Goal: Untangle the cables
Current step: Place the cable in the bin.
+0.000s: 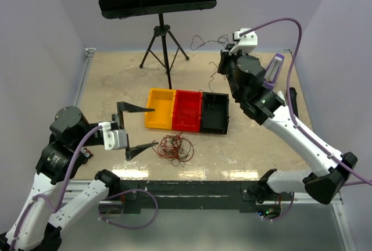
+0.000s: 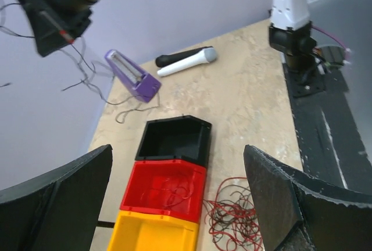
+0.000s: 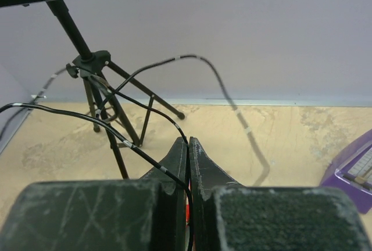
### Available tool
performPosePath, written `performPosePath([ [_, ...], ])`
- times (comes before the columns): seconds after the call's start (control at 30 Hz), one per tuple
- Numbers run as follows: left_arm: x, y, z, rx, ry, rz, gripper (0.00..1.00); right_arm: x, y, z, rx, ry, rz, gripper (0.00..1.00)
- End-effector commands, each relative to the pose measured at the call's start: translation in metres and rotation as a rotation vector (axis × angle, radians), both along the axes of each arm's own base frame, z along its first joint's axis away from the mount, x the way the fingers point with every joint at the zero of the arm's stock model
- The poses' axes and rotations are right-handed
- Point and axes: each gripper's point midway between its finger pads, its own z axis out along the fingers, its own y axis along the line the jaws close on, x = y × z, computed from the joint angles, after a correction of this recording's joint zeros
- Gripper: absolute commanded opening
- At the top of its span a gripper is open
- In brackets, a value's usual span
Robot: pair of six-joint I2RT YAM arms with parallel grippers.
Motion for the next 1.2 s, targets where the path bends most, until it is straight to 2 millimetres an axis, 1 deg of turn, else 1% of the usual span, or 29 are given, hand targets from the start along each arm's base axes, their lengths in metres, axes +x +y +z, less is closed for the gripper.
performPosePath([
  [0.0, 0.026, -0.004, 0.022, -0.071, 0.025, 0.098, 1.0, -0.011, -0.008, 0.01, -0.006, -0.033, 0.019, 0.0],
  [0.2, 0.032, -0.004, 0.022, -0.09, 0.017, 0.123, 1.0, -0.019, -0.014, 0.008, -0.042, -0.035, 0.035, 0.0],
  [0.37, 0.037, -0.002, 0.024, -0.104, 0.004, 0.152, 1.0, -0.027, -0.014, 0.013, -0.068, -0.057, 0.072, 0.0],
  [0.87, 0.038, -0.002, 0.024, -0.108, 0.002, 0.158, 1.0, -0.038, -0.014, 0.012, -0.083, -0.08, 0.124, 0.0],
  [0.97, 0.04, -0.001, 0.026, -0.117, 0.002, 0.166, 1.0, -0.044, -0.008, 0.016, -0.075, -0.099, 0.176, 0.0],
  [1.0, 0.041, -0.001, 0.027, -0.124, -0.001, 0.173, 1.0, -0.047, -0.007, 0.017, -0.104, -0.11, 0.194, 0.0],
  [1.07, 0.044, 0.0, 0.03, -0.137, -0.015, 0.189, 1.0, -0.053, 0.004, 0.017, -0.114, -0.118, 0.27, 0.0],
  [1.17, 0.054, 0.002, 0.037, -0.162, -0.051, 0.233, 1.0, -0.066, 0.02, 0.019, -0.12, -0.133, 0.393, 0.0],
])
